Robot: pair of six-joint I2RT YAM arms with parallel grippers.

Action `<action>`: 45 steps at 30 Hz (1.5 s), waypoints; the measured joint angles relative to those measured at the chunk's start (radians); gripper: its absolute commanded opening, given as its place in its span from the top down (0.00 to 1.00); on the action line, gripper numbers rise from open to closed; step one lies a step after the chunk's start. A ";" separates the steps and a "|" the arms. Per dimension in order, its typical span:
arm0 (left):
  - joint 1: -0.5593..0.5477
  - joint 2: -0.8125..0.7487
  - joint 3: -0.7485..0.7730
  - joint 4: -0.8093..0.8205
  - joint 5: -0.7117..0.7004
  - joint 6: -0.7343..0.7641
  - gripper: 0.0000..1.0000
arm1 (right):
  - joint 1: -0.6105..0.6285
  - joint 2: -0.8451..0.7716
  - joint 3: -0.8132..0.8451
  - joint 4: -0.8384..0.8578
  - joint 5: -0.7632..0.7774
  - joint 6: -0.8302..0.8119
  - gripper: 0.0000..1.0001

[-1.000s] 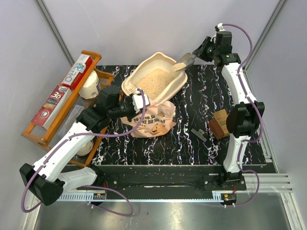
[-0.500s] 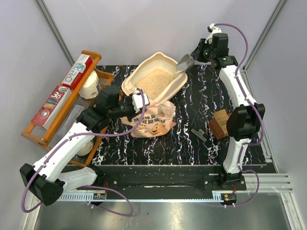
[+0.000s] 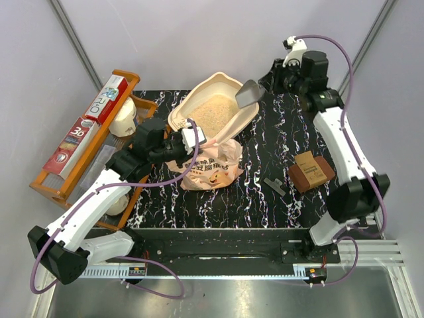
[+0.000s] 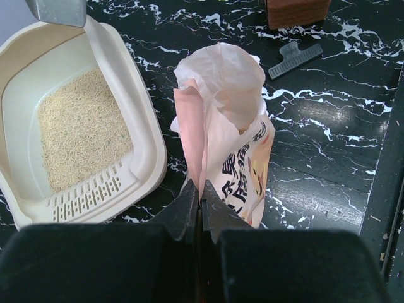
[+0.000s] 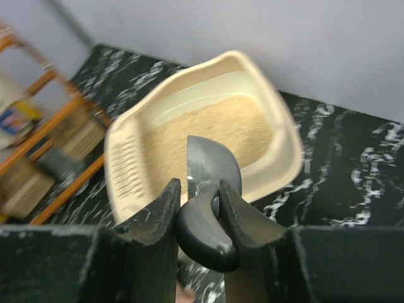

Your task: Fill the litter box with clean litter

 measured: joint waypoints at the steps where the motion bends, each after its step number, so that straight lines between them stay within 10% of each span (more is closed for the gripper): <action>1: 0.000 0.000 0.000 0.000 -0.001 -0.006 1.00 | -0.001 -0.032 -0.009 -0.024 -0.033 -0.002 1.00; 11: 0.005 0.000 -0.017 0.041 -0.001 -0.059 1.00 | 0.001 -0.335 -0.137 -0.194 -0.416 0.017 1.00; 26: 0.005 0.000 -0.031 0.073 -0.009 -0.100 1.00 | 0.063 -0.322 -0.258 -0.323 -0.431 -0.150 1.00; 45: -0.060 0.109 0.029 0.120 -0.010 -0.271 1.00 | 0.317 -0.178 -0.196 -0.394 0.148 0.032 1.00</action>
